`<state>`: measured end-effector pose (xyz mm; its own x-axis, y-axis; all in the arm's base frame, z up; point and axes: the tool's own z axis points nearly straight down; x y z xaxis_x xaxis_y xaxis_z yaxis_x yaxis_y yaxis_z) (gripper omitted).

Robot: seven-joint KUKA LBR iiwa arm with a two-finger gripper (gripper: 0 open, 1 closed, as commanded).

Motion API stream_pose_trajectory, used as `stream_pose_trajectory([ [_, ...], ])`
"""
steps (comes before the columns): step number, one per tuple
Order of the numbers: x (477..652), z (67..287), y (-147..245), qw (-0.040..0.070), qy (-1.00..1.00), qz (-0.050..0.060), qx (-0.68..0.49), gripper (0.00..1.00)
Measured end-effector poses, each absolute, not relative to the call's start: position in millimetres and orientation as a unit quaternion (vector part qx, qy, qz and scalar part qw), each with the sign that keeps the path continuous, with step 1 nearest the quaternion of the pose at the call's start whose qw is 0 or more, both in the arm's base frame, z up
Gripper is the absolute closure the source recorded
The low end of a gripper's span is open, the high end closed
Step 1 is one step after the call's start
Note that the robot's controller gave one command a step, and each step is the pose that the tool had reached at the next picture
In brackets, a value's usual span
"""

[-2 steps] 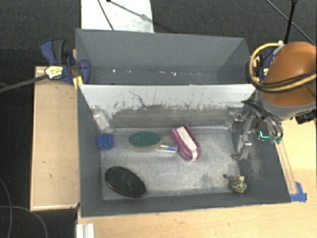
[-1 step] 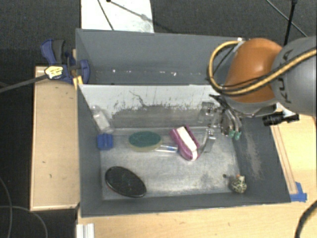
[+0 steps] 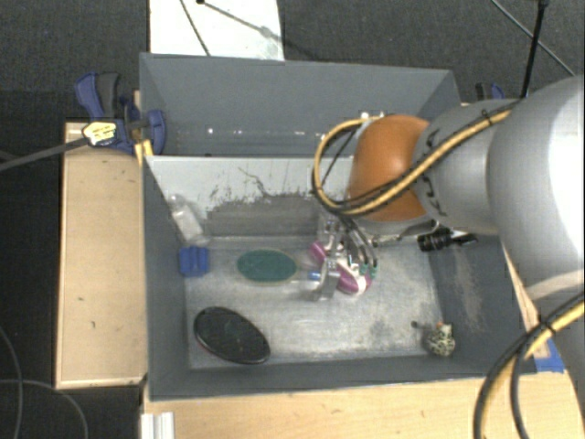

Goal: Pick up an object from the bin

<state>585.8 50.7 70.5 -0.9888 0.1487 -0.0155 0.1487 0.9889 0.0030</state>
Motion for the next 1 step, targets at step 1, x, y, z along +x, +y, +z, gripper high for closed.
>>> stream_pose_trajectory([
  [1,588.7,77.6,49.8,0.011,0.997,0.002,0.074,1.0],
])
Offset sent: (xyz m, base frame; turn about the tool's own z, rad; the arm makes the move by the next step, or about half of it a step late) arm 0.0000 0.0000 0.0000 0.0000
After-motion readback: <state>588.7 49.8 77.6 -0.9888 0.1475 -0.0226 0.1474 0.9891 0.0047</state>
